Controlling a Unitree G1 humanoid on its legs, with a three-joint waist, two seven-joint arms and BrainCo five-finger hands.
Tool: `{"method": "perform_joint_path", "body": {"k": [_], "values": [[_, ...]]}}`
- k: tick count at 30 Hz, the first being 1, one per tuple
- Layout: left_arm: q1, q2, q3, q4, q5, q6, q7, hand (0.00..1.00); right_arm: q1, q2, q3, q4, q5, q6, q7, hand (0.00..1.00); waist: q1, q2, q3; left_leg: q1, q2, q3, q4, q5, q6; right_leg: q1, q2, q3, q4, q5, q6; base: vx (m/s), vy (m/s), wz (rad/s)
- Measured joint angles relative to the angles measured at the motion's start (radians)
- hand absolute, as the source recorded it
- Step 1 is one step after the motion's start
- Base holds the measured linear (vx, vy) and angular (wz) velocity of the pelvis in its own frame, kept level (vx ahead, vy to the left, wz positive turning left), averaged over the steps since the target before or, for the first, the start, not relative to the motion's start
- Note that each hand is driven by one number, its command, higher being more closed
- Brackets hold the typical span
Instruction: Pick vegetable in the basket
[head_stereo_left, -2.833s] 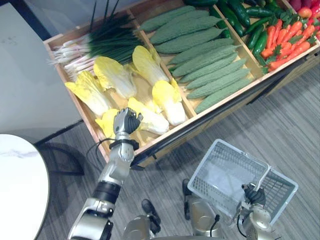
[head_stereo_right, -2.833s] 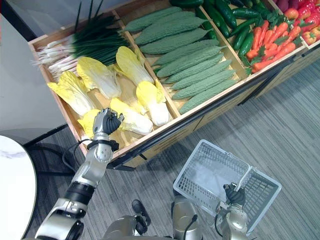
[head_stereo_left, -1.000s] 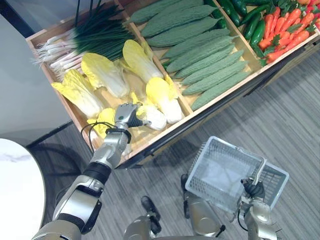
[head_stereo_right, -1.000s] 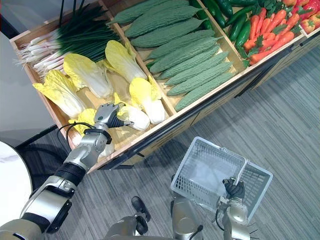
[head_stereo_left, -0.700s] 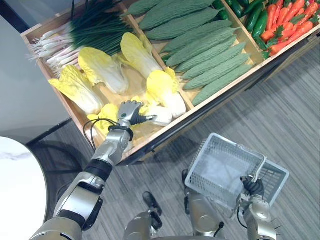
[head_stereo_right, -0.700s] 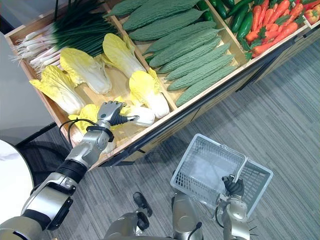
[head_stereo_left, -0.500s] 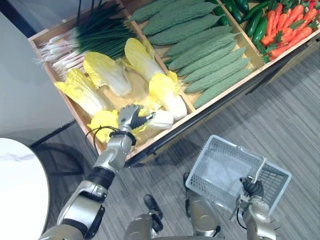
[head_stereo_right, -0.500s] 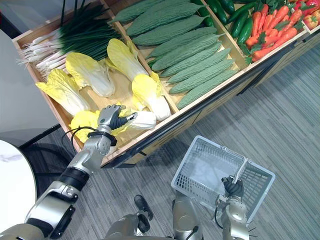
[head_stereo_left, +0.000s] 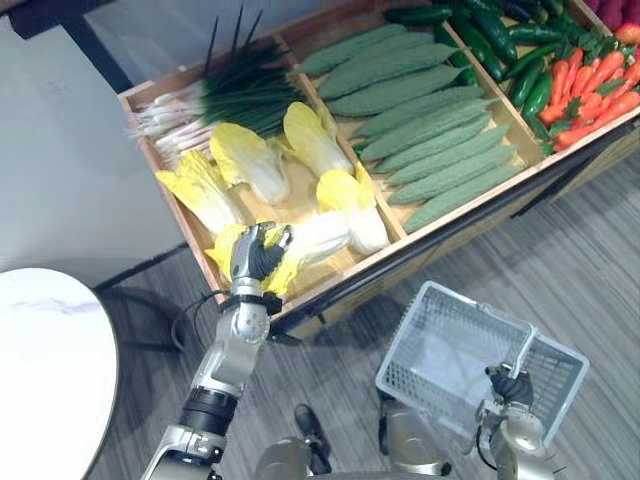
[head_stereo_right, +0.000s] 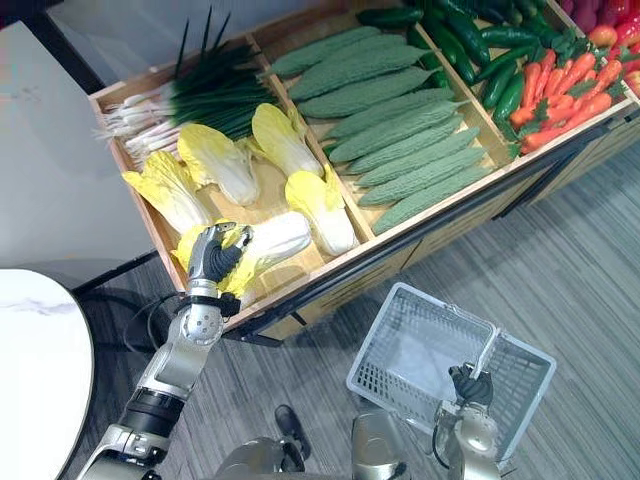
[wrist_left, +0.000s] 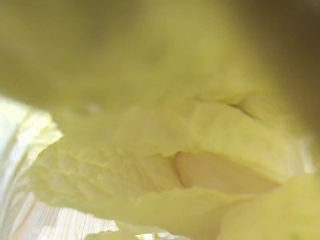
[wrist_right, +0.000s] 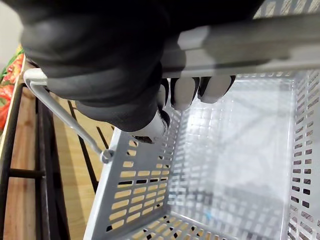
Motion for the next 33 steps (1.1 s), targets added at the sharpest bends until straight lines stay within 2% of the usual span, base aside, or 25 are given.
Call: {"method": "perform_joint_path", "body": {"k": [4, 8, 9, 10, 12, 14, 17, 19, 21, 22, 23, 24, 25, 26, 27, 28, 29, 31, 32, 33], "values": [[0.078, -0.050, 0.023, -0.067, -0.070, -0.023, 0.017, 1.00, 0.012, 0.014, -0.007, 0.000, 0.000, 0.000, 0.000, 1.00, 0.001, 0.001, -0.023, 0.017, 0.002, -0.004, 0.001, -0.001, 0.000, 0.018, 0.002, -0.001, 0.003, -0.009, 0.002, 0.00, -0.006, 0.02], [0.158, -0.081, 0.027, -0.119, -0.132, -0.041, 0.021, 1.00, 0.034, 0.022, -0.030, -0.005, 0.002, 0.001, -0.014, 1.00, 0.026, -0.001, -0.025, 0.029, 0.023, -0.017, 0.102, -0.055, -0.003, 0.021, 0.010, 0.015, 0.093, -0.065, -0.001, 0.00, -0.015, -0.07], [0.187, -0.092, 0.032, -0.141, -0.148, -0.041, 0.022, 1.00, 0.034, 0.026, -0.030, -0.016, 0.002, 0.002, -0.022, 1.00, 0.027, -0.002, -0.027, 0.026, 0.027, -0.048, 0.132, -0.068, -0.002, 0.018, 0.013, 0.025, 0.112, -0.074, -0.005, -0.02, -0.055, -0.47], [0.230, -0.109, 0.033, -0.187, -0.166, -0.042, 0.033, 1.00, 0.036, 0.037, -0.029, -0.060, 0.002, 0.005, -0.029, 1.00, 0.046, 0.000, -0.029, 0.010, 0.035, -0.111, 0.181, -0.098, -0.006, 0.001, 0.026, 0.060, 0.136, -0.081, -0.005, -0.03, -0.065, -0.62], [0.262, -0.132, 0.028, -0.232, -0.185, -0.045, 0.036, 1.00, 0.046, 0.054, -0.025, -0.127, 0.002, 0.014, -0.035, 1.00, 0.063, 0.005, -0.038, -0.006, 0.048, -0.159, 0.217, -0.144, -0.019, -0.022, 0.045, 0.099, 0.153, -0.090, 0.005, -0.08, -0.033, -0.73], [0.275, -0.141, 0.012, -0.263, -0.196, -0.051, 0.035, 1.00, 0.076, 0.077, -0.019, -0.212, 0.002, 0.021, -0.043, 1.00, 0.064, -0.006, -0.048, -0.006, 0.053, -0.139, 0.230, -0.163, -0.020, -0.037, 0.058, 0.121, 0.164, -0.090, 0.006, -0.06, 0.013, -0.49], [0.319, -0.143, -0.010, -0.334, -0.208, -0.068, 0.034, 1.00, 0.152, 0.105, 0.005, -0.372, 0.002, 0.022, -0.046, 1.00, 0.064, -0.025, -0.078, 0.002, 0.069, -0.052, 0.240, -0.179, -0.020, -0.080, 0.078, 0.197, 0.176, -0.081, 0.010, 0.00, 0.015, -0.81], [0.330, -0.144, -0.025, -0.356, -0.211, -0.075, 0.032, 1.00, 0.180, 0.115, 0.027, -0.453, 0.001, 0.022, -0.046, 1.00, 0.061, -0.035, -0.085, 0.011, 0.080, 0.013, 0.269, -0.201, -0.022, -0.100, 0.103, 0.252, 0.184, -0.062, 0.002, 0.03, 0.040, -1.06], [0.328, -0.144, -0.028, -0.368, -0.216, -0.075, 0.032, 1.00, 0.180, 0.117, 0.086, -0.522, 0.000, 0.022, -0.046, 1.00, 0.067, -0.053, -0.097, 0.018, 0.112, 0.136, 0.313, -0.232, -0.024, -0.147, 0.145, 0.330, 0.181, -0.031, 0.002, 0.00, 0.038, -1.47], [0.327, -0.143, -0.029, -0.371, -0.218, -0.075, 0.033, 1.00, 0.176, 0.121, 0.099, -0.533, -0.001, 0.023, -0.046, 1.00, 0.070, -0.060, -0.100, 0.024, 0.119, 0.174, 0.317, -0.237, -0.025, -0.163, 0.144, 0.304, 0.180, -0.050, -0.014, -0.05, 0.003, -1.58], [0.320, -0.145, -0.033, -0.371, -0.220, -0.075, 0.034, 1.00, 0.165, 0.129, 0.113, -0.548, -0.003, 0.023, -0.047, 1.00, 0.077, -0.069, -0.101, 0.043, 0.124, 0.239, 0.315, -0.240, -0.025, -0.184, 0.103, 0.178, 0.206, -0.074, -0.050, -0.03, 0.008, -1.60], [0.315, -0.143, -0.036, -0.371, -0.221, -0.075, 0.035, 1.00, 0.147, 0.131, 0.129, -0.550, -0.011, 0.024, -0.049, 1.00, 0.079, -0.075, -0.101, 0.082, 0.123, 0.307, 0.300, -0.240, -0.026, -0.200, 0.035, -0.012, 0.239, -0.091, -0.077, 0.00, 0.028, -1.56], [0.313, -0.143, -0.037, -0.371, -0.221, -0.075, 0.035, 1.00, 0.137, 0.130, 0.135, -0.549, -0.013, 0.028, -0.049, 1.00, 0.076, -0.074, -0.102, 0.100, 0.119, 0.334, 0.296, -0.244, -0.028, -0.200, -0.003, -0.115, 0.253, -0.099, -0.090, 0.06, 0.030, -1.54], [0.307, -0.145, -0.036, -0.371, -0.221, -0.076, 0.036, 1.00, 0.115, 0.125, 0.143, -0.539, -0.018, 0.029, -0.050, 1.00, 0.076, -0.066, -0.107, 0.130, 0.118, 0.387, 0.277, -0.248, -0.024, -0.184, -0.074, -0.335, 0.279, -0.116, -0.126, 0.07, -0.008, -1.61], [0.302, -0.144, -0.023, -0.371, -0.222, -0.086, 0.037, 1.00, 0.077, 0.116, 0.158, -0.516, -0.023, 0.029, -0.052, 1.00, 0.079, -0.061, -0.111, 0.158, 0.115, 0.432, 0.248, -0.248, -0.024, -0.158, -0.130, -0.524, 0.314, -0.126, -0.141, 0.08, -0.041, -1.71], [0.299, -0.141, -0.017, -0.370, -0.223, -0.088, 0.039, 1.00, 0.056, 0.116, 0.163, -0.509, -0.028, 0.031, -0.049, 1.00, 0.082, -0.063, -0.113, 0.165, 0.111, 0.449, 0.241, -0.248, -0.024, -0.160, -0.143, -0.567, 0.321, -0.123, -0.136, 0.10, -0.110, -1.77], [0.278, -0.142, -0.013, -0.349, -0.230, -0.089, 0.039, 1.00, 0.022, 0.113, 0.170, -0.507, -0.039, 0.031, -0.041, 1.00, 0.078, -0.062, -0.113, 0.168, 0.118, 0.469, 0.254, -0.248, -0.024, -0.184, -0.121, -0.544, 0.322, -0.124, -0.127, 0.21, -0.221, -1.56], [0.220, -0.143, -0.033, -0.282, -0.230, -0.088, 0.034, 1.00, -0.002, 0.091, 0.181, -0.505, -0.039, 0.034, -0.037, 1.00, 0.075, -0.057, -0.113, 0.151, 0.181, 0.465, 0.395, -0.247, -0.024, -0.195, -0.063, -0.471, 0.302, -0.126, -0.130, 0.21, -0.205, -1.36], [0.200, -0.142, -0.046, -0.255, -0.230, -0.088, 0.034, 1.00, -0.015, 0.073, 0.193, -0.505, -0.038, 0.036, -0.029, 1.00, 0.076, -0.052, -0.111, 0.131, 0.240, 0.457, 0.524, -0.237, -0.004, -0.179, -0.030, -0.433, 0.285, -0.124, -0.140, 0.26, -0.156, -1.42], [0.172, -0.140, -0.068, -0.204, -0.233, -0.088, 0.033, 1.00, -0.027, 0.037, 0.217, -0.505, -0.037, 0.036, -0.020, 1.00, 0.074, -0.038, -0.104, 0.084, 0.334, 0.360, 0.751, -0.154, 0.112, -0.119, 0.032, -0.382, 0.240, -0.124, -0.145, 0.30, -0.161, -1.40]]}}
